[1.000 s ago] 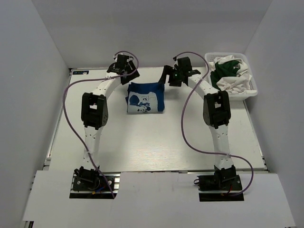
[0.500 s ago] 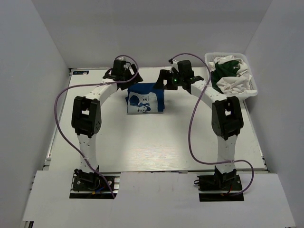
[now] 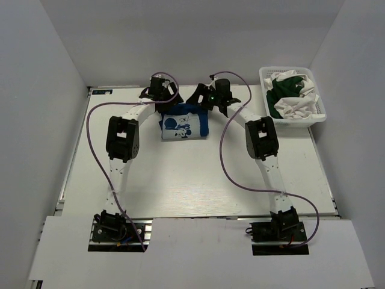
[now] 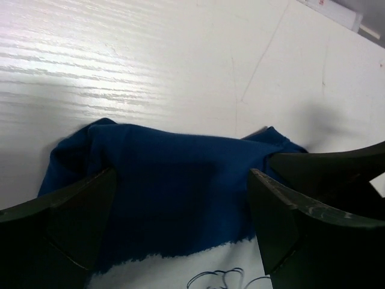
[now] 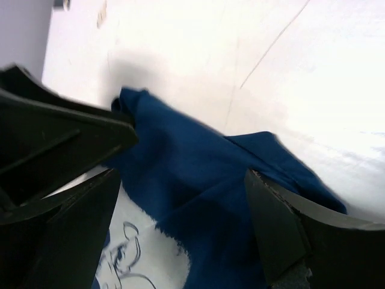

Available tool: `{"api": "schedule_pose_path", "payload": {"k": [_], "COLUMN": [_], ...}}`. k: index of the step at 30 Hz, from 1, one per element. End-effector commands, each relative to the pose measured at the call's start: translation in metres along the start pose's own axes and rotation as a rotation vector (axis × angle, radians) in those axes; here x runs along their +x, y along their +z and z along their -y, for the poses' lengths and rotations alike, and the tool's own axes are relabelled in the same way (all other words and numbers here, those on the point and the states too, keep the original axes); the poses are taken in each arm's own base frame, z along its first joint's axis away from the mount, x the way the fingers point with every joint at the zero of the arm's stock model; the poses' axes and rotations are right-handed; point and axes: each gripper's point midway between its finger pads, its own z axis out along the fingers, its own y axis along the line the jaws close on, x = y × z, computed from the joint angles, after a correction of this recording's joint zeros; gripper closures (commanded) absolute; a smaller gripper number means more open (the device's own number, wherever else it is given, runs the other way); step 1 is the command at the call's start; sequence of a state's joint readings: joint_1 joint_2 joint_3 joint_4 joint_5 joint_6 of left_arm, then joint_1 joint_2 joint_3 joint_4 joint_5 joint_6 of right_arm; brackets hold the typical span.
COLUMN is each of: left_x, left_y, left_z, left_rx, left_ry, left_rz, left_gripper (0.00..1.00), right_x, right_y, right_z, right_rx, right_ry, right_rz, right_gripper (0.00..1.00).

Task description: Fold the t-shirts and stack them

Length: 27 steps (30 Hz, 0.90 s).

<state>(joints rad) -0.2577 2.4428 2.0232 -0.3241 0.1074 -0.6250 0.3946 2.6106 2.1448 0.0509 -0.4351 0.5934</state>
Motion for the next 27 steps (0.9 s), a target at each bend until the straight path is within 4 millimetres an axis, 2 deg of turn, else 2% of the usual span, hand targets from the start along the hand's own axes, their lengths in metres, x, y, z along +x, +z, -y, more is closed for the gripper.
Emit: {"api": "schedule_pose_path", "payload": {"k": [1,2,4,5,6,8,9,10,11,12,13,14,15,16,17,18,19,20,22,23,24,26,27], "left_x": [0.004,0.003,0.005,-0.004,-0.003,-0.021,-0.033,-0.044,-0.062,-0.068,-0.075,-0.083,-0.083,-0.086,-0.084,-0.078,-0.068,-0.046,-0.033,-0.013,-0.007,0.008,0.016], "left_y": [0.002,0.002,0.003,-0.002,-0.002,-0.016,-0.023,-0.030,-0.045,-0.051,-0.060,-0.074,-0.082,-0.091,-0.097,-0.108,-0.113,-0.112,-0.123,-0.121,-0.120,-0.118,-0.117], "left_z": [-0.033,-0.042,-0.046,-0.044,-0.042,-0.032,-0.026,-0.026,-0.014,-0.009,0.003,0.009,0.014,0.015,0.015,0.011,0.003,-0.014,-0.022,-0.037,-0.036,-0.039,-0.042], "left_rx": [-0.129,-0.148,-0.161,-0.146,-0.137,-0.126,-0.129,-0.151,-0.131,-0.122,-0.108,-0.108,-0.126,-0.136,-0.142,-0.154,-0.183,-0.229,-0.249,-0.280,-0.255,-0.240,-0.240], "left_ry": [0.000,-0.006,0.003,-0.002,-0.003,0.013,0.014,0.015,0.016,0.017,0.024,0.023,0.029,0.028,0.028,0.029,0.029,0.021,0.021,0.031,0.048,0.054,0.067], "left_rz": [-0.004,-0.001,-0.004,0.014,0.008,0.049,0.084,0.122,0.167,0.182,0.208,0.224,0.224,0.231,0.222,0.206,0.180,0.129,0.101,0.056,0.036,-0.012,-0.036], "left_gripper": [0.00,0.00,0.00,0.00,0.00,0.00,0.00,0.00,0.00,0.00,0.00,0.00,0.00,0.00,0.00,0.00,0.00,0.00,0.00,0.00,0.00,0.00,0.00], "right_x": [-0.034,-0.031,-0.023,-0.022,-0.023,-0.022,-0.039,-0.043,-0.040,-0.056,-0.058,-0.063,-0.056,-0.036,-0.033,-0.040,-0.020,-0.043,-0.003,-0.018,0.013,0.009,0.034], "right_y": [0.000,0.000,0.001,0.000,-0.002,-0.007,-0.020,-0.024,-0.026,-0.041,-0.046,-0.060,-0.066,-0.067,-0.073,-0.094,-0.099,-0.122,-0.134,-0.155,-0.161,-0.186,-0.193], "right_z": [0.022,0.021,0.028,0.026,0.026,0.020,0.002,-0.001,-0.002,-0.022,-0.025,-0.046,-0.036,-0.027,-0.026,-0.033,-0.022,-0.042,-0.020,-0.040,-0.021,-0.038,-0.024], "right_rx": [0.026,0.012,0.022,0.017,0.021,0.015,-0.003,0.009,0.027,0.025,0.035,0.038,0.083,0.120,0.138,0.183,0.227,0.247,0.319,0.310,0.358,0.356,0.395], "right_ry": [0.088,0.103,0.110,0.105,0.094,0.071,0.033,0.005,-0.003,-0.045,-0.070,-0.088,-0.107,-0.095,-0.102,-0.111,-0.083,-0.109,-0.076,-0.096,-0.078,-0.094,-0.081], "right_rz": [0.124,0.118,0.097,0.089,0.082,0.060,0.084,0.093,0.089,0.121,0.125,0.134,0.124,0.090,0.092,0.133,0.107,0.190,0.131,0.187,0.132,0.163,0.120], "right_gripper": [0.10,0.10,0.10,0.10,0.10,0.10,0.10,0.10,0.10,0.10,0.10,0.10,0.10,0.10,0.10,0.10,0.10,0.10,0.10,0.10,0.10,0.10,0.10]}}
